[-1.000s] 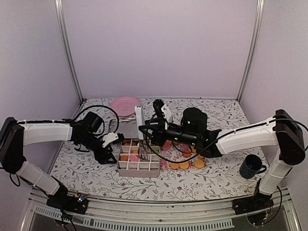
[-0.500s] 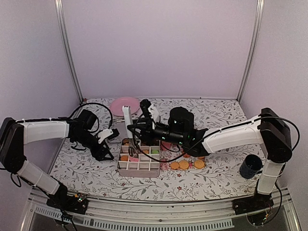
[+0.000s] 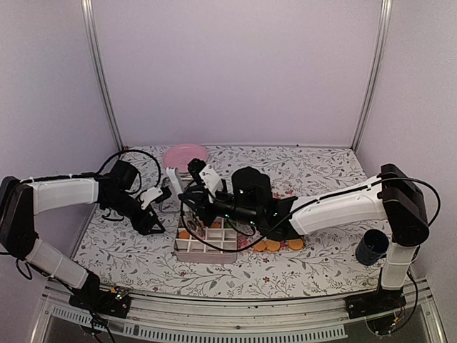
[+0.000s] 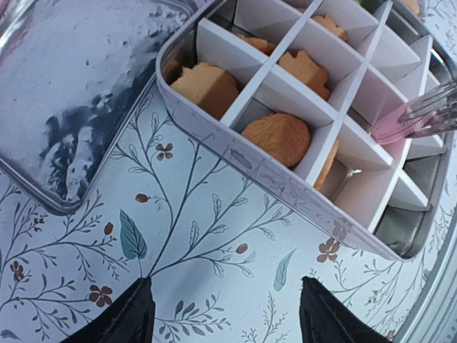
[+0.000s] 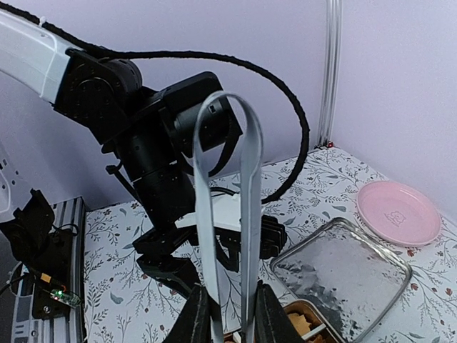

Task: Pack the cookies
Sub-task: Adjust the fake cookies in the empty pocket of the box.

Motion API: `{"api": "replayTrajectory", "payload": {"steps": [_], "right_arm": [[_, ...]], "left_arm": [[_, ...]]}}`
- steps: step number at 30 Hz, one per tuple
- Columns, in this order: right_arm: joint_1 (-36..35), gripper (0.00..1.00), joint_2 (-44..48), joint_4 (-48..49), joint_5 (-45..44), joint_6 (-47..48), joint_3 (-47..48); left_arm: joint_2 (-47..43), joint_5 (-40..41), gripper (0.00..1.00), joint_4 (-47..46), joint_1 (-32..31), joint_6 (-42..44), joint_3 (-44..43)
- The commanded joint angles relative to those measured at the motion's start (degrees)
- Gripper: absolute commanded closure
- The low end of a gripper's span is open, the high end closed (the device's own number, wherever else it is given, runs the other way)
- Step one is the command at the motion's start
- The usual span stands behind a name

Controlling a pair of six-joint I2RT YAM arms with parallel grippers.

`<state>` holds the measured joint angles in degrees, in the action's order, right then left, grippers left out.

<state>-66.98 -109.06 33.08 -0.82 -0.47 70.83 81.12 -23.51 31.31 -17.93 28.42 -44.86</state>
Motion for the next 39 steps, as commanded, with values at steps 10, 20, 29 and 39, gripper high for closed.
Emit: {"api": "replayTrajectory", "payload": {"steps": [10, 20, 29, 39], "right_arm": [[-2.87, 0.99, -0.66, -1.94, -13.35, -1.60, 2.42], [-4.18, 0.98, -2.74, -4.34, -18.10, -2.05, 5.00], [-4.65, 0.78, -3.49, -6.96, -20.67, -1.29, 7.67], [-4.68, 0.69, 0.28, -1.47, -20.36, -0.15, 5.76]], "left_arm": [[-1.90, -1.37, 0.31, 0.77, 0.52, -0.65, -0.93], [-1.74, -1.54, 0.31, 0.77, 0.45, -0.21, -0.45], [-1.80, -1.52, 0.30, 0.90, 0.31, -0.39, -0.66], [-1.90, -2.16, 0.31, 1.31, -0.07, -0.21, -1.11]]}}
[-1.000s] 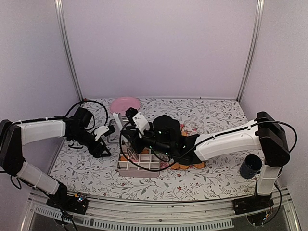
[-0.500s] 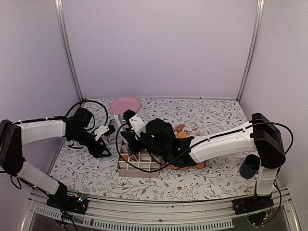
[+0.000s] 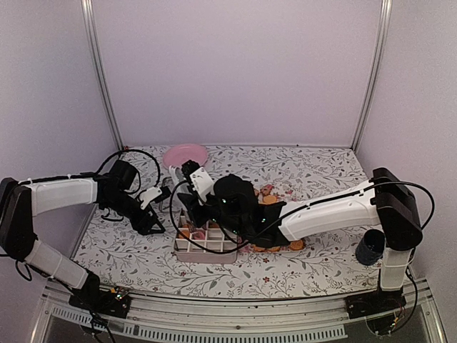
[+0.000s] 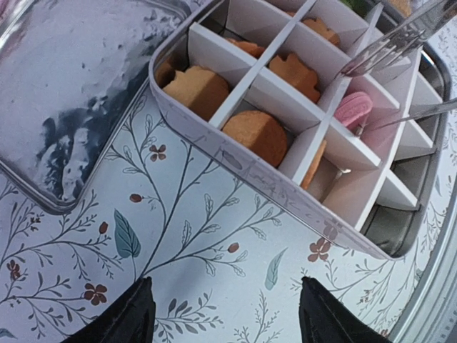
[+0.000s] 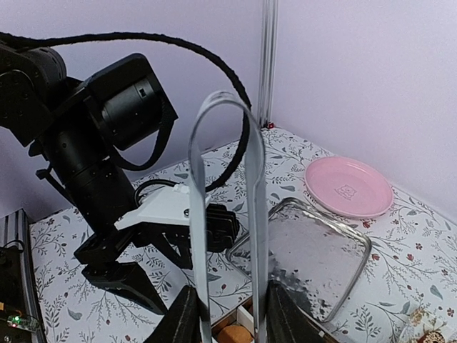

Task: Pack the cookies
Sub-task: Adjust the fake cookies in the empty pocket of the box, then pick up the fake cookies from the plate.

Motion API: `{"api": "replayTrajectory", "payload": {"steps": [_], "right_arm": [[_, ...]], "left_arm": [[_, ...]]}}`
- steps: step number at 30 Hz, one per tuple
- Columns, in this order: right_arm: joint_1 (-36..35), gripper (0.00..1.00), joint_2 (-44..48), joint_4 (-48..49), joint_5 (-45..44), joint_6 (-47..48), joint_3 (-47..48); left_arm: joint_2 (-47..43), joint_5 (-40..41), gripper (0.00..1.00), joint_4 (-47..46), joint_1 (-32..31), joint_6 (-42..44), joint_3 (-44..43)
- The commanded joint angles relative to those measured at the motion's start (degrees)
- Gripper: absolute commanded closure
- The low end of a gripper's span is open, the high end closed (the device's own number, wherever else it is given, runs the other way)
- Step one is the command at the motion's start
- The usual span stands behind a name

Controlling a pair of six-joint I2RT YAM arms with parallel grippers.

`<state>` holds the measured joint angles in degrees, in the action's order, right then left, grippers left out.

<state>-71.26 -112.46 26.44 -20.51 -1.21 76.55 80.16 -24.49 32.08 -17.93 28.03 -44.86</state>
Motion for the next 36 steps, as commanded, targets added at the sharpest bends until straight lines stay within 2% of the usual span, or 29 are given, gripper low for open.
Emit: {"api": "replayTrajectory", "payload": {"steps": [1, 9, 16, 26, 32, 36], "right_arm": [[-0.37, 0.69, 4.11, 6.00, -0.78, 1.26, -0.57], [-0.37, 0.69, 10.37, 16.43, -2.10, 3.44, -7.50], [1.61, 0.63, 18.60, 20.02, -8.10, 5.65, -16.65], [12.08, 0.64, 29.43, 17.91, -6.25, -0.55, -32.02], [18.17, 0.67, 30.00, 17.43, -2.43, -2.92, -36.23], [22.00, 0.68, 27.14, 17.71, 0.47, -4.05, -35.03]], "left_arm": [[-0.91, -1.17, 0.31, 0.59, -0.15, 0.22, -1.11], [-0.37, -1.03, 0.30, 0.51, -0.04, 0.62, -1.60], [0.84, -1.42, 0.27, 1.88, 0.91, 1.26, -4.36], [-0.03, -1.04, 0.23, 2.60, 2.19, 0.95, -8.97], [0.80, -1.69, 0.23, 2.80, 2.25, 0.19, -11.36], [1.70, -2.05, 0.23, 2.55, 2.29, -0.45, -12.10]]}}
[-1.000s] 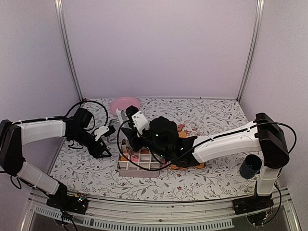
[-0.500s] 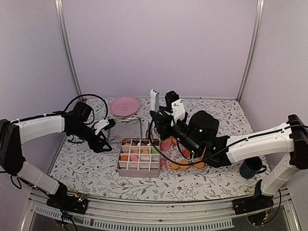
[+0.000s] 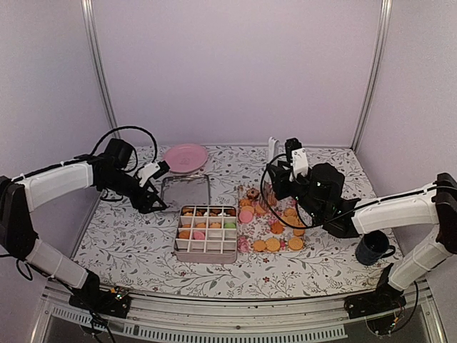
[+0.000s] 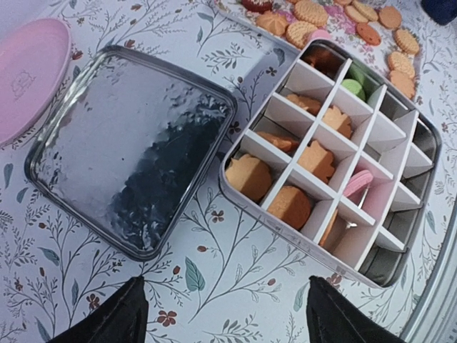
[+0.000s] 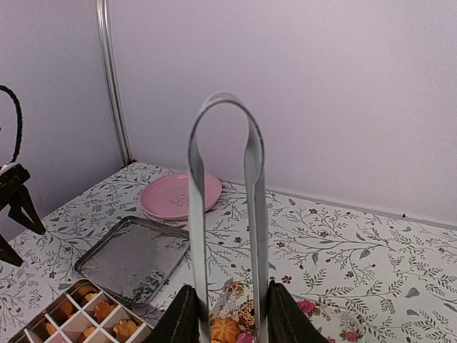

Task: Pack the cookies
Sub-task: Pick up the fake cookies from the plate.

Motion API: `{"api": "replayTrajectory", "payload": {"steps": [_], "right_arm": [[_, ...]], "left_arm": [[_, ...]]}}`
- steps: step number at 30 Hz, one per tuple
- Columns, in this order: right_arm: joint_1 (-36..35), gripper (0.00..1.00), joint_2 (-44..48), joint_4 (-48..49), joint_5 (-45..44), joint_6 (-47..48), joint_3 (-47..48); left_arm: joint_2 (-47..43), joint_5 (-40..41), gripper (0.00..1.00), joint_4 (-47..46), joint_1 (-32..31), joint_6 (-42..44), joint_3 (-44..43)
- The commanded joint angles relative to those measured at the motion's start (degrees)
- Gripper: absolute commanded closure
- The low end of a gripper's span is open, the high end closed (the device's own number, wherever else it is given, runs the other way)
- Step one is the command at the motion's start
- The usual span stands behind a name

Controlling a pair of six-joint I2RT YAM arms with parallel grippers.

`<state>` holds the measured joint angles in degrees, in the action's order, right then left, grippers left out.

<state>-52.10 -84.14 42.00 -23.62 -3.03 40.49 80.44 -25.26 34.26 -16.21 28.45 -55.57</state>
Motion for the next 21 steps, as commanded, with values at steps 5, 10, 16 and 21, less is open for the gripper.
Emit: {"api": "replayTrajectory", "payload": {"steps": [5, 10, 16, 21], "right_arm": [[5.04, 0.68, -5.57, 2.91, 5.98, -1.66, 4.23], [6.51, 0.69, -6.91, 2.84, 4.95, -1.23, 5.18], [6.74, 0.68, -2.19, 0.64, 2.93, -0.79, 0.29], [6.73, 0.68, 3.37, -1.76, 2.78, -2.27, -4.49]], "left_arm": [[1.68, -1.24, 0.23, 0.13, 0.56, -0.89, -1.68], [1.63, -1.05, 0.23, -0.08, 0.60, -0.93, -1.73], [1.49, -1.74, 0.23, -0.07, 0.59, -0.92, -1.88], [1.52, -2.23, 0.23, -0.07, 0.58, -0.90, -2.26]]}}
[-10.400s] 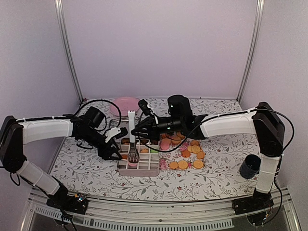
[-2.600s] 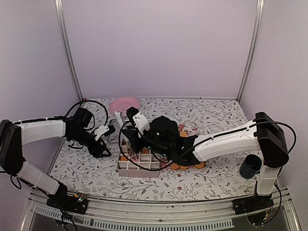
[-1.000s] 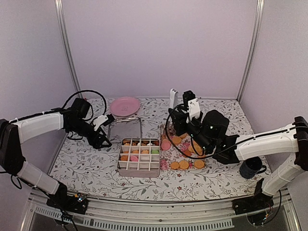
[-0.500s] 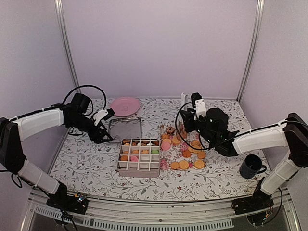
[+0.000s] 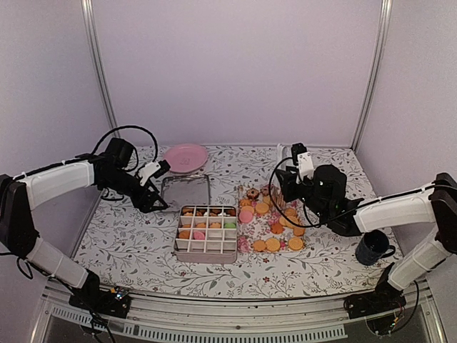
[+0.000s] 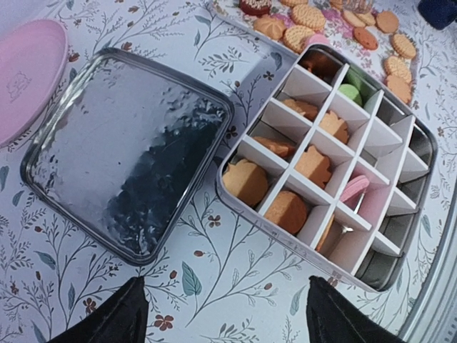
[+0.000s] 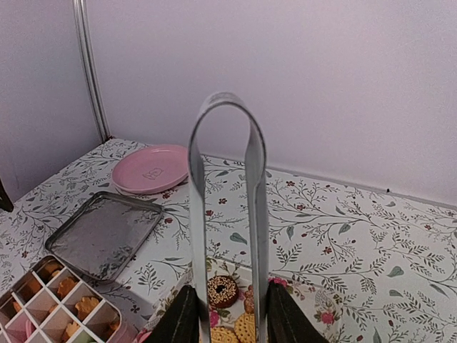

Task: Pack the cookies
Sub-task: Pick up the fake cookies from the plate.

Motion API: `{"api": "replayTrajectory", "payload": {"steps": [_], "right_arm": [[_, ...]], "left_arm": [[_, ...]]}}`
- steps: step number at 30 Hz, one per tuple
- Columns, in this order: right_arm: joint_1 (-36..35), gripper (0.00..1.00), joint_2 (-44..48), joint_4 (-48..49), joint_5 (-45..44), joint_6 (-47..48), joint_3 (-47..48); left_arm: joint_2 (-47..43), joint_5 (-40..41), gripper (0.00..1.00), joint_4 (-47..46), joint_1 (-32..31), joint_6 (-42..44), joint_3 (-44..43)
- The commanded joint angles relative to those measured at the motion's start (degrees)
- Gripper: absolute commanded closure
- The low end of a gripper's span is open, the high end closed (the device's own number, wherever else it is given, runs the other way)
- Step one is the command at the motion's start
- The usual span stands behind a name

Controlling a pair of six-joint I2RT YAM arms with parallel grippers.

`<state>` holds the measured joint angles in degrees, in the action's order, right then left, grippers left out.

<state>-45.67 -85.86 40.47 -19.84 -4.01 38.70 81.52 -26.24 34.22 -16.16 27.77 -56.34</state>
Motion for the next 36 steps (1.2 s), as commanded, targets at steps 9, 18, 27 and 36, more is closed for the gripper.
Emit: {"api": "replayTrajectory", "payload": {"steps": [9, 18, 27, 36], "right_arm": [[0.27, 0.68, 8.97, -2.63, 3.97, -3.36, -4.71], [0.08, 0.67, 5.43, -3.13, 7.88, -7.71, -4.15], [-3.54, 0.62, 4.00, -3.97, 1.90, -4.50, -4.49], [-6.27, 0.61, 5.75, -7.47, -2.66, -4.08, -6.99]], "left_arm": [[0.01, -0.88, 0.24, -0.03, 0.56, -0.17, -0.92], [-0.36, -0.70, 0.24, 0.19, 0.56, 0.17, -1.21], [-0.87, -0.30, 0.24, 0.50, 0.60, 0.77, -1.71], [-0.80, -0.68, 0.24, 0.50, 0.58, 0.58, -1.83]]}}
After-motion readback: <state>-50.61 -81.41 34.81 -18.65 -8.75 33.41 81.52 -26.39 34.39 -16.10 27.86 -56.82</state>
